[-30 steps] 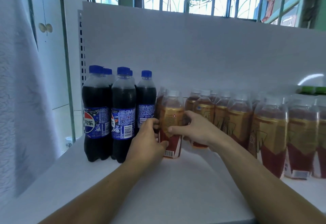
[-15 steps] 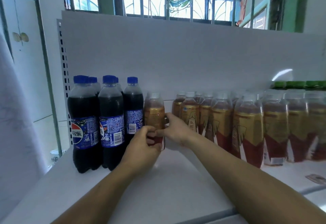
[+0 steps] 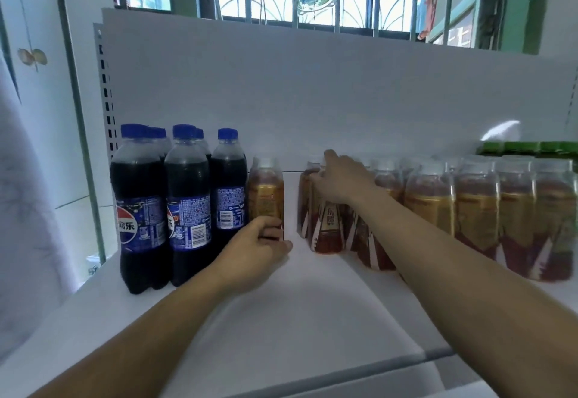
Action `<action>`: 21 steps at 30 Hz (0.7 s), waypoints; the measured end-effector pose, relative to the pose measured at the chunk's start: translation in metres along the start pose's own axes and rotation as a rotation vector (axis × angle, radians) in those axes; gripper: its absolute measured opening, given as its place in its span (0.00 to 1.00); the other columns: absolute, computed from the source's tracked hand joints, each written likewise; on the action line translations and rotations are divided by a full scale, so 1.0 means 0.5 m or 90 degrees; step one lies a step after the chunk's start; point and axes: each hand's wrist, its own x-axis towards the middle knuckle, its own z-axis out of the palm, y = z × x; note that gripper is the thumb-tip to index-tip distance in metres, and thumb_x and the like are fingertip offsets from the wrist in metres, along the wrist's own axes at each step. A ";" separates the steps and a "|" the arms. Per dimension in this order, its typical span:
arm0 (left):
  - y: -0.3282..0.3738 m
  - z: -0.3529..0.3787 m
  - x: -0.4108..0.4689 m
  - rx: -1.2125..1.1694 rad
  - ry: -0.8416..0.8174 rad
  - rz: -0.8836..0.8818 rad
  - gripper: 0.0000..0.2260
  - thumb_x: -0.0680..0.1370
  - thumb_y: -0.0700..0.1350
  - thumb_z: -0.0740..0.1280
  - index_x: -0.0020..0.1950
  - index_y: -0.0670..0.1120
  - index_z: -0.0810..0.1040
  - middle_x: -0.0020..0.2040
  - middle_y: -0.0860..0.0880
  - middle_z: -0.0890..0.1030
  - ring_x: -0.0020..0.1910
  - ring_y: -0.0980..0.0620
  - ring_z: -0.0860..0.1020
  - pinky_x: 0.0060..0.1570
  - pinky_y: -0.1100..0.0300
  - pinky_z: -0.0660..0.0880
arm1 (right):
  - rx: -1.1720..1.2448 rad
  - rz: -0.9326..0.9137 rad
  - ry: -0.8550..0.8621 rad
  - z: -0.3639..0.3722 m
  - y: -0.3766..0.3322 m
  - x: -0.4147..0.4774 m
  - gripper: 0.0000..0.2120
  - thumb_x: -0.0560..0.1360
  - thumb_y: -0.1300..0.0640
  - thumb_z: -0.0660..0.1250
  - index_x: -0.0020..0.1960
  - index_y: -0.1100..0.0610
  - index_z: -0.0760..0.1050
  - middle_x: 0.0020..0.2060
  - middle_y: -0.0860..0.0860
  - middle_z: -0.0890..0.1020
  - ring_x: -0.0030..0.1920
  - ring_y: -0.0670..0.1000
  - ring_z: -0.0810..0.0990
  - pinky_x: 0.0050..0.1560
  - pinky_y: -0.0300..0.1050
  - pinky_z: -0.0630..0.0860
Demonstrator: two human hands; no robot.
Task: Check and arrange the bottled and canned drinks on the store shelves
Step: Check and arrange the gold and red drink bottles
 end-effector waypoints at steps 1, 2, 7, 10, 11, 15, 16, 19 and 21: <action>0.011 0.002 0.002 0.015 -0.015 0.000 0.22 0.77 0.39 0.72 0.69 0.48 0.71 0.63 0.48 0.76 0.55 0.54 0.78 0.48 0.66 0.79 | 0.027 -0.010 0.026 0.002 -0.003 0.000 0.23 0.83 0.46 0.58 0.73 0.58 0.64 0.64 0.59 0.76 0.62 0.61 0.76 0.49 0.48 0.68; 0.025 0.005 0.004 0.032 -0.029 -0.001 0.23 0.77 0.39 0.71 0.71 0.47 0.69 0.64 0.49 0.75 0.54 0.55 0.77 0.41 0.71 0.77 | 0.058 -0.019 0.057 0.002 -0.006 0.000 0.22 0.84 0.46 0.58 0.73 0.57 0.65 0.64 0.58 0.77 0.62 0.60 0.77 0.50 0.48 0.69; 0.075 0.037 0.029 0.121 -0.038 0.021 0.30 0.77 0.47 0.72 0.76 0.50 0.64 0.71 0.52 0.72 0.61 0.55 0.72 0.59 0.59 0.72 | 0.171 -0.079 0.170 0.008 -0.005 -0.005 0.19 0.81 0.45 0.64 0.65 0.55 0.78 0.60 0.52 0.82 0.59 0.54 0.79 0.60 0.52 0.75; 0.070 0.069 0.034 0.084 0.056 0.054 0.30 0.77 0.50 0.73 0.75 0.53 0.64 0.67 0.53 0.76 0.61 0.56 0.75 0.65 0.53 0.73 | 0.272 -0.106 0.226 0.005 0.004 -0.016 0.17 0.79 0.44 0.66 0.61 0.53 0.81 0.52 0.48 0.83 0.53 0.48 0.79 0.54 0.44 0.73; 0.065 0.077 0.033 0.056 0.083 0.072 0.31 0.75 0.51 0.73 0.75 0.54 0.64 0.65 0.54 0.77 0.61 0.56 0.76 0.66 0.51 0.73 | 0.319 -0.116 0.243 0.002 0.004 -0.022 0.15 0.78 0.43 0.68 0.58 0.52 0.81 0.48 0.45 0.82 0.49 0.46 0.79 0.51 0.41 0.72; 0.045 0.098 0.016 -0.032 0.073 0.091 0.33 0.70 0.56 0.75 0.71 0.59 0.63 0.62 0.58 0.78 0.62 0.58 0.77 0.66 0.52 0.74 | 0.481 -0.133 0.237 -0.004 -0.006 -0.045 0.13 0.73 0.42 0.74 0.50 0.47 0.76 0.41 0.40 0.78 0.41 0.41 0.76 0.42 0.33 0.72; 0.041 0.101 0.012 -0.051 0.073 0.082 0.34 0.68 0.57 0.75 0.70 0.59 0.65 0.60 0.59 0.79 0.61 0.60 0.78 0.65 0.54 0.75 | 0.507 -0.123 0.214 -0.002 -0.006 -0.051 0.13 0.73 0.42 0.74 0.50 0.47 0.76 0.41 0.40 0.77 0.40 0.40 0.76 0.42 0.32 0.72; 0.031 0.108 0.002 -0.104 0.054 0.069 0.34 0.66 0.57 0.75 0.70 0.57 0.70 0.58 0.59 0.82 0.58 0.60 0.80 0.64 0.55 0.75 | 0.611 -0.090 0.113 0.012 0.009 -0.060 0.14 0.73 0.40 0.73 0.51 0.47 0.76 0.42 0.42 0.80 0.42 0.41 0.79 0.45 0.35 0.76; 0.026 0.106 0.005 -0.133 0.037 0.064 0.30 0.68 0.54 0.75 0.70 0.55 0.73 0.58 0.56 0.83 0.59 0.56 0.81 0.63 0.53 0.75 | 0.748 -0.067 0.001 0.019 0.021 -0.063 0.15 0.75 0.40 0.71 0.54 0.49 0.78 0.45 0.46 0.84 0.47 0.45 0.84 0.53 0.47 0.82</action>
